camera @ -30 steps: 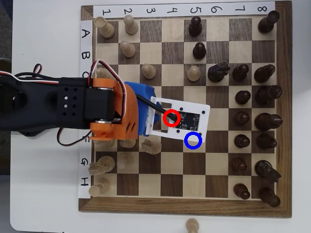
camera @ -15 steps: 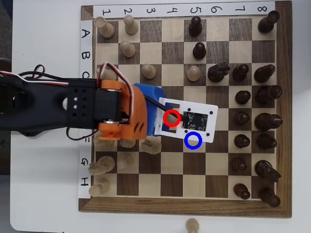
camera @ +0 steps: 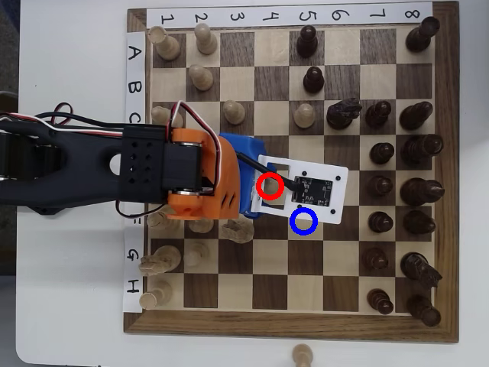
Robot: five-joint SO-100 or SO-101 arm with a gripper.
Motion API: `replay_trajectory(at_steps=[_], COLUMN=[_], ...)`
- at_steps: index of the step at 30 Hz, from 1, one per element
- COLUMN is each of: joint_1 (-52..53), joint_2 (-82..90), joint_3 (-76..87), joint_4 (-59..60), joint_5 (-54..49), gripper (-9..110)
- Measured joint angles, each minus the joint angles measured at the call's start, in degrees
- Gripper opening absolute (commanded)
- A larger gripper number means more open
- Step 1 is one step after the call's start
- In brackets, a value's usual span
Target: Move the piece to destination
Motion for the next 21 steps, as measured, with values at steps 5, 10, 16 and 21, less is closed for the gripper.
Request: replay_trajectory(at_steps=[5,10,16,21], joint_1=[-0.5,-1.5,-1.8,-1.8], joint_2=[-0.4,-0.6,-1.3,-2.2], joint_3=[0.3,0.2,0.2,0.2], joint_4=[0.0,0.0,-0.3,-0.4], joint_5=[0.0,0.0,0.0,0.0], gripper=[19,19,19,19])
